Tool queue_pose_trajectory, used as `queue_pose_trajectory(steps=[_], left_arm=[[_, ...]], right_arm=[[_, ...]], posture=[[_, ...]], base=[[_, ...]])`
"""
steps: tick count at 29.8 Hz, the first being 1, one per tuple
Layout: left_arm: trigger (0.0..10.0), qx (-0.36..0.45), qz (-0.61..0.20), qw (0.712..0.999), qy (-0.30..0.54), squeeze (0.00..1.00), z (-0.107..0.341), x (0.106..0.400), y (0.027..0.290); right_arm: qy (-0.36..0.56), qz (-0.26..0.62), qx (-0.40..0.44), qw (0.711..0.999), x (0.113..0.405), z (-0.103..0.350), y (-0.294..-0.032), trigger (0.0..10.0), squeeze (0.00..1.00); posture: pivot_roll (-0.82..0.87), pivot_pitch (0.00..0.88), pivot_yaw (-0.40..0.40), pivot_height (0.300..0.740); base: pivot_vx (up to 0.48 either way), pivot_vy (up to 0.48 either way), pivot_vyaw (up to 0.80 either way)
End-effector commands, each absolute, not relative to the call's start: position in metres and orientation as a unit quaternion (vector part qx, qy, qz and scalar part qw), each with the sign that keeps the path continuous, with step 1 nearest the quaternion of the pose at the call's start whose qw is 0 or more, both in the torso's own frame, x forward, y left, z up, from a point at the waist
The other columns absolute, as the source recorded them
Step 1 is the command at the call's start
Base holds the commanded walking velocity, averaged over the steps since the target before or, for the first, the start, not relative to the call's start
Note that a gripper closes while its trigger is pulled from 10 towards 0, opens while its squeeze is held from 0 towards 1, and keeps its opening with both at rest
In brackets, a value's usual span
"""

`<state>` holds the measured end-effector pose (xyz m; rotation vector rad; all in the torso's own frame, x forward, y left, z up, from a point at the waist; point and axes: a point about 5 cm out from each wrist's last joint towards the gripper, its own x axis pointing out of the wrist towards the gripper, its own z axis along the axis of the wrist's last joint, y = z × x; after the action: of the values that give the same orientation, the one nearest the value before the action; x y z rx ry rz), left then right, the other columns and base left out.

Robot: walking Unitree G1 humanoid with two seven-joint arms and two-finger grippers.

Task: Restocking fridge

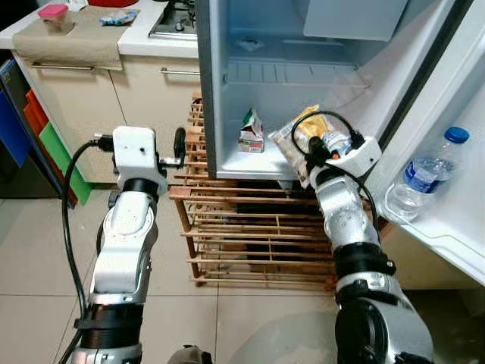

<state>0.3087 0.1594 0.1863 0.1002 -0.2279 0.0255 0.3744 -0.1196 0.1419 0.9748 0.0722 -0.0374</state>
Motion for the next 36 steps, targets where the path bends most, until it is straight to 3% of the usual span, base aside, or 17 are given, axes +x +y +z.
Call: queue_pose_trajectory(steps=[1,15,27,36], left_arm=[[10.0,0.053,0.016,0.990,-0.132,0.00,0.194,0.310,0.157],[10.0,0.076,0.011,0.968,-0.238,0.00,0.230,0.299,0.146],[10.0,0.076,0.005,0.967,-0.243,0.00,0.231,0.297,0.140],[10.0,0.086,-0.030,0.974,-0.208,0.00,0.221,0.299,0.132]], right_arm=[[0.012,0.019,0.495,0.869,0.381,0.164,-0.096,0.0,0.00],[-0.026,0.132,0.536,0.834,0.382,0.211,-0.070,0.0,0.00],[0.014,0.213,0.525,0.824,0.373,0.216,-0.054,0.0,0.00],[0.070,0.292,0.389,0.871,0.384,0.207,-0.047,0.0,0.00]], posture=[[0.01,0.006,-0.019,0.740],[0.01,0.000,-0.033,0.740],[0.00,0.016,-0.036,0.740],[0.02,0.046,-0.028,0.740]], base=[[0.480,0.000,0.00],[0.475,0.000,0.00],[0.000,0.000,0.00],[0.000,0.000,0.00]])
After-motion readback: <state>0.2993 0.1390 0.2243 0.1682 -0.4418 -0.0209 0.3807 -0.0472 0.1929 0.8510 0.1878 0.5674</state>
